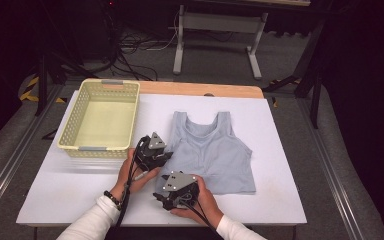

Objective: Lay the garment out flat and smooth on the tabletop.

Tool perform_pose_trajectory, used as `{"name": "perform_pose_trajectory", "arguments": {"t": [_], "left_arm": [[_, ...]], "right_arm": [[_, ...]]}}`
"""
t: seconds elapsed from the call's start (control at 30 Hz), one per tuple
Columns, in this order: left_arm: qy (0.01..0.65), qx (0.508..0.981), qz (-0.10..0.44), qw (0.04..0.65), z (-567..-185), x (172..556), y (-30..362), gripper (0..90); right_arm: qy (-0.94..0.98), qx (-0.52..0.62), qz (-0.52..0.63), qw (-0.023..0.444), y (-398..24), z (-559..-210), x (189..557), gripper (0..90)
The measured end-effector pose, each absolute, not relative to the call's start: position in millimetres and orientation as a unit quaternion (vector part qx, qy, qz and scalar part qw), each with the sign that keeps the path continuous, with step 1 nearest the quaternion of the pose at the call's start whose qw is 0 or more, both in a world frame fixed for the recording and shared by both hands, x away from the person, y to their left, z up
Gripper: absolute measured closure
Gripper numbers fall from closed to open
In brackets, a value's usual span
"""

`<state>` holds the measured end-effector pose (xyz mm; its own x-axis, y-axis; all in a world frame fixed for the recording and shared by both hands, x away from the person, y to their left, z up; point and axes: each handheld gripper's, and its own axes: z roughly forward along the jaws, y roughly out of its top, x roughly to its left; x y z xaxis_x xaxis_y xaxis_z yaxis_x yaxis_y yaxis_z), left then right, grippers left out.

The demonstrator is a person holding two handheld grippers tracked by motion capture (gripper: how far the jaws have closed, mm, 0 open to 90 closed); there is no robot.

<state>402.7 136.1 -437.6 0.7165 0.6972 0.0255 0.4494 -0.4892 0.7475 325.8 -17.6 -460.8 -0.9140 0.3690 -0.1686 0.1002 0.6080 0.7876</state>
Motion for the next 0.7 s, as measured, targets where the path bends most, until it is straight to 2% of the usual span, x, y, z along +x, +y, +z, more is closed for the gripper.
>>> {"name": "perform_pose_trajectory", "arguments": {"t": [0.07,0.2,0.23,0.33,0.5,0.7], "left_arm": [[0.337,0.848,0.165,0.374,-437.6,402.8,136.0,75.1],[0.335,0.849,0.164,0.374,-437.5,402.6,136.5,75.1],[0.336,0.848,0.164,0.375,-437.8,402.7,136.6,75.1],[0.336,0.848,0.168,0.374,-437.6,401.7,136.5,75.1],[0.335,0.848,0.165,0.376,-438.1,401.7,137.4,75.1],[0.34,0.845,0.165,0.377,-439.7,402.1,136.7,75.0]], "right_arm": [[0.89,0.135,0.407,0.156,-13.4,-464.1,328.1,40.7],[0.892,0.137,0.397,0.166,-11.2,-464.9,330.3,47.6],[0.893,0.14,0.398,0.157,-10.9,-464.8,331.0,52.7],[0.894,0.152,0.398,0.138,-11.9,-464.1,335.2,60.7],[0.893,0.153,0.391,0.163,-13.7,-464.3,335.8,81.8],[0.888,0.152,0.397,0.173,-16.4,-464.5,332.6,85.5]]}}
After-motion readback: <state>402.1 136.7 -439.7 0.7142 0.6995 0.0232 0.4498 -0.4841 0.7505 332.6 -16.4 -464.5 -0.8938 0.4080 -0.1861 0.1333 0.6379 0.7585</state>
